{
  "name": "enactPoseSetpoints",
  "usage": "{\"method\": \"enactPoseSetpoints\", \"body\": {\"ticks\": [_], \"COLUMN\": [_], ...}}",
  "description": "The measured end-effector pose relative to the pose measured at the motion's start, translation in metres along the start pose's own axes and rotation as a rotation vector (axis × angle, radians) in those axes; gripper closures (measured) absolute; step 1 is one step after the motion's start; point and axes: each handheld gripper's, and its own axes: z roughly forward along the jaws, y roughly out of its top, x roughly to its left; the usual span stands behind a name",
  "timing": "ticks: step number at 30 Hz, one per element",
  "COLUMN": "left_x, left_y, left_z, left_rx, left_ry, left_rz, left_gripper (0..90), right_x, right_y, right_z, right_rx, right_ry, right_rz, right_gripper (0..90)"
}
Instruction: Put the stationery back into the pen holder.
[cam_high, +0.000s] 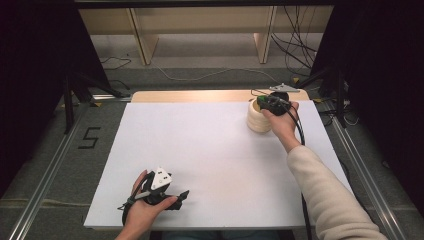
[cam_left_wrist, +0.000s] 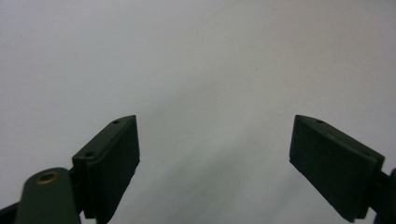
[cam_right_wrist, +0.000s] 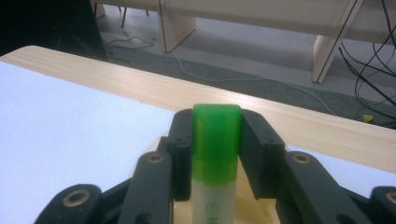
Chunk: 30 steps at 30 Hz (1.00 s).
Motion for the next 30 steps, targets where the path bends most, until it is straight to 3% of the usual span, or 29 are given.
{"method": "enactPoseSetpoints", "body": {"ticks": [30], "left_x": [-0.0003], "left_y": [-0.0001], "left_z": [0.0003], "left_rx": [0.002], "left_ry": [-0.005], "left_rz": [0.003], "left_gripper": [15.9], "right_x": [0.0001], "right_y": [-0.0074], "right_z": [0.0053], "right_rx": [0.044], "right_ry": [-0.01], "right_rz": [-0.031], "right_gripper": [67.1]}}
